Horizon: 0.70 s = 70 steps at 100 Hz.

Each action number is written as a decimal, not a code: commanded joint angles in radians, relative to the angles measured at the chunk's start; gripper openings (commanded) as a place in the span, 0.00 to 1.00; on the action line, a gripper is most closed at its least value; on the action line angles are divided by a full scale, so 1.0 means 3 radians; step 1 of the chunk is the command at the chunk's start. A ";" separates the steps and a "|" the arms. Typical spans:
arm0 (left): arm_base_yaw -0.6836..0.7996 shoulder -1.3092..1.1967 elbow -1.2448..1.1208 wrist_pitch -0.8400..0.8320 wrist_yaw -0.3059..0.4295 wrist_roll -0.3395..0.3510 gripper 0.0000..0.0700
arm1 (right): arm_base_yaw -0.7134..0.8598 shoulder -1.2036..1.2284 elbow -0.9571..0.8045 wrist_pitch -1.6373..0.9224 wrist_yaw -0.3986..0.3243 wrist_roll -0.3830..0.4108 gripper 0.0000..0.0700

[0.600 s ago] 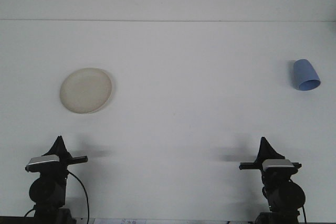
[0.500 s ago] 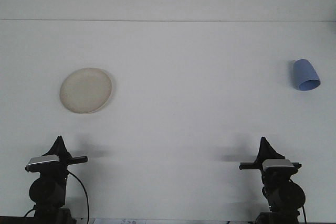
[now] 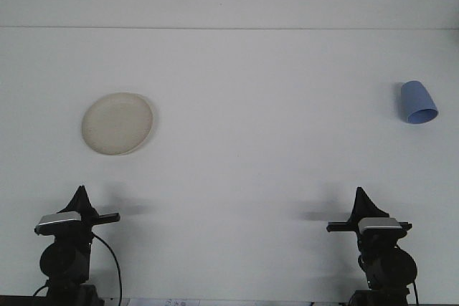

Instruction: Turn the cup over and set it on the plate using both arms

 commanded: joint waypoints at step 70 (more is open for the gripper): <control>-0.0001 -0.0008 -0.0065 0.0043 -0.0006 0.0028 0.02 | 0.0003 -0.0006 -0.0006 0.0042 -0.0005 0.0783 0.01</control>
